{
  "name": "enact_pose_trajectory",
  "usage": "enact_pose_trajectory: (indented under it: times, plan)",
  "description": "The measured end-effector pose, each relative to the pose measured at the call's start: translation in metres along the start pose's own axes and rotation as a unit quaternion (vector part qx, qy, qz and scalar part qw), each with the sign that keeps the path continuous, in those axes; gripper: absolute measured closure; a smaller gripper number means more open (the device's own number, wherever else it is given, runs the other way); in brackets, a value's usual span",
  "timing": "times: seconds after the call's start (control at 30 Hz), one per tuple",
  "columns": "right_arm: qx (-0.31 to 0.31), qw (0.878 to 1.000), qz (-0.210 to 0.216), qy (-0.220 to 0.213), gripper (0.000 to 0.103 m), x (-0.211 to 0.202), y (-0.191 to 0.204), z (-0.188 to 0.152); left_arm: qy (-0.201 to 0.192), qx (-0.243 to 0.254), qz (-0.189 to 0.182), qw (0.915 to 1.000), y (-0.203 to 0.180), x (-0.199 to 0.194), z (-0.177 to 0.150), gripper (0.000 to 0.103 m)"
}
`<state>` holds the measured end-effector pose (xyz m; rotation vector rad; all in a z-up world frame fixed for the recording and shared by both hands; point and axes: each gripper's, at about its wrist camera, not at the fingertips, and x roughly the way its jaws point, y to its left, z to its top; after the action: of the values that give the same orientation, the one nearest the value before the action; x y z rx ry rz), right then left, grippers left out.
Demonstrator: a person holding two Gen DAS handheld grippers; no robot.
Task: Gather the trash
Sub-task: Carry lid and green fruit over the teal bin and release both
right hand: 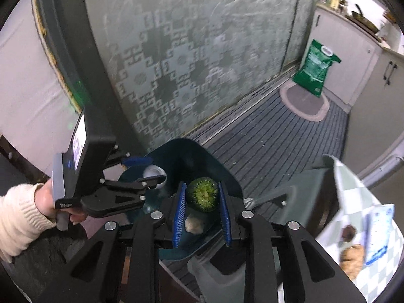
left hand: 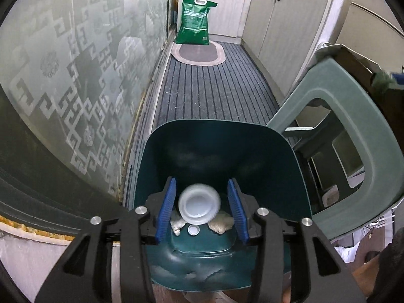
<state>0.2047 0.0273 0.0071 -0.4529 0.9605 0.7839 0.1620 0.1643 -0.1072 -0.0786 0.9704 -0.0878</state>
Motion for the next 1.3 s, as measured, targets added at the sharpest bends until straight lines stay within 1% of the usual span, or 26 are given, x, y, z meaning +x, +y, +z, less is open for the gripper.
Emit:
enact_pose_trajectory:
  times: [0.2,0.3,0.47,0.7,0.8,0.97,1.07,1.3]
  plan:
    - [-0.010,1.000,0.005,0.020,0.078,0.017,0.014,0.000,-0.005,0.000,-0.004,1.0000,0.004,-0.006,-0.002,0.057]
    - [-0.010,1.000,0.005,0.028,0.078,0.024,0.015,-0.001,-0.014,-0.006,-0.007,0.9999,0.008,-0.012,-0.001,0.060]
    - [-0.012,0.999,0.007,0.049,0.078,0.042,0.019,-0.003,-0.037,-0.016,-0.014,0.9991,0.015,-0.027,0.000,0.068]
    - [-0.018,0.996,0.011,0.083,0.078,0.071,0.026,-0.012,-0.078,-0.027,-0.031,0.9961,0.016,-0.053,0.005,0.073]
    - [-0.023,0.994,0.011,0.103,0.078,0.088,0.030,-0.018,-0.094,-0.032,-0.037,0.9943,0.015,-0.064,0.007,0.078]
    - [-0.026,0.991,0.009,0.128,0.078,0.111,0.034,-0.026,-0.114,-0.032,-0.048,0.9918,0.012,-0.078,0.011,0.079]
    - [-0.030,0.989,0.001,0.142,0.078,0.123,0.036,-0.031,-0.126,-0.032,-0.053,0.9901,0.009,-0.085,0.012,0.080]
    - [-0.022,0.986,-0.012,0.166,0.078,0.142,0.037,-0.044,-0.159,-0.033,-0.062,0.9847,0.005,-0.105,0.018,0.080]
